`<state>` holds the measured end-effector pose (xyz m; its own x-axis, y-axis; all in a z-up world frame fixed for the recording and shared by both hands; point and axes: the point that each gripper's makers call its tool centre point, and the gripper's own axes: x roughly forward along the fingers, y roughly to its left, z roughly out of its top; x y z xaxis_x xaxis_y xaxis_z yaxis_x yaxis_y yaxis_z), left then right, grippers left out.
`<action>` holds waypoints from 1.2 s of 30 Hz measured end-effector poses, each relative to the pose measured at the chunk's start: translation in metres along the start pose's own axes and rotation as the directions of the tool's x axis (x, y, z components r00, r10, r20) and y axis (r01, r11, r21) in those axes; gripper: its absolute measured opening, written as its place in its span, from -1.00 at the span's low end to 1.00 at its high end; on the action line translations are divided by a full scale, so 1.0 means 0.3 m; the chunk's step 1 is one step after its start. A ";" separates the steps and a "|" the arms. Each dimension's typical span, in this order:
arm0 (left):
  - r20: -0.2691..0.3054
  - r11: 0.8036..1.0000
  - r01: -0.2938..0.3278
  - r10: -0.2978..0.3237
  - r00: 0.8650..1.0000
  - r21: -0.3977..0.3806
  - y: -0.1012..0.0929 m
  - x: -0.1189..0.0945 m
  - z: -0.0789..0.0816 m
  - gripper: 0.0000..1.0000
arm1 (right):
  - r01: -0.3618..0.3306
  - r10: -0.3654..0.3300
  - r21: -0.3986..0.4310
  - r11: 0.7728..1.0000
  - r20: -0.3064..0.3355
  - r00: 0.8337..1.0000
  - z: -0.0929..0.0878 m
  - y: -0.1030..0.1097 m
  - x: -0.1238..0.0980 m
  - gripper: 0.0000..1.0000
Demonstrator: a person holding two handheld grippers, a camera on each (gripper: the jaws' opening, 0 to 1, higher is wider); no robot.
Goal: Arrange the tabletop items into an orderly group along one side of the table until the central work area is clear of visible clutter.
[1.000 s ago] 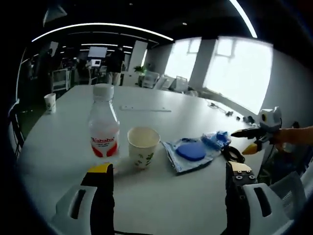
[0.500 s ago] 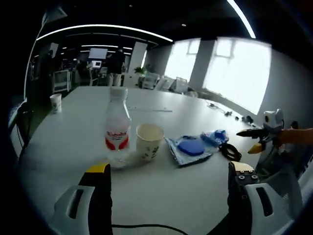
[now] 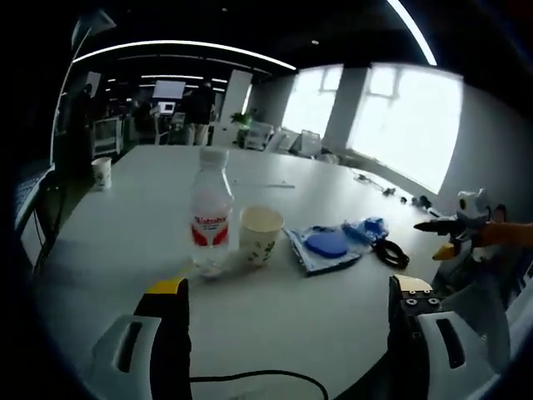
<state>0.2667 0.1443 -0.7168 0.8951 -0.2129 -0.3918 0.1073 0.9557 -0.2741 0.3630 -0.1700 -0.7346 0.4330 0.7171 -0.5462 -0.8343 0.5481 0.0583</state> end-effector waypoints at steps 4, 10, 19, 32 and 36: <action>0.003 1.000 0.001 -0.001 1.000 0.000 -0.004 -0.007 -0.006 0.93 | 0.011 -0.011 0.012 1.000 0.007 1.000 -0.004 0.003 -0.020 1.00; 0.000 1.000 0.005 -0.005 1.000 -0.005 -0.012 -0.018 -0.022 0.91 | 0.036 -0.037 0.032 0.999 0.018 0.999 -0.012 0.000 -0.045 1.00; -0.004 1.000 0.010 -0.010 1.000 0.003 -0.021 -0.046 -0.047 0.88 | 0.069 -0.070 0.057 0.996 0.026 0.997 -0.049 -0.014 -0.073 1.00; 0.002 0.999 0.007 -0.007 1.000 0.038 -0.019 -0.052 -0.038 0.85 | 0.092 -0.093 0.086 0.992 0.005 0.996 -0.113 -0.028 -0.093 1.00; -0.013 1.000 0.007 -0.007 1.000 0.026 -0.018 -0.046 -0.044 0.81 | 0.109 -0.110 0.092 0.990 0.010 0.994 -0.108 -0.035 -0.102 0.98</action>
<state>0.2482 0.1394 -0.7214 0.8885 -0.2218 -0.4017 0.1249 0.9593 -0.2535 0.3476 -0.2117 -0.7454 0.5259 0.6566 -0.5407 -0.7471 0.6604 0.0751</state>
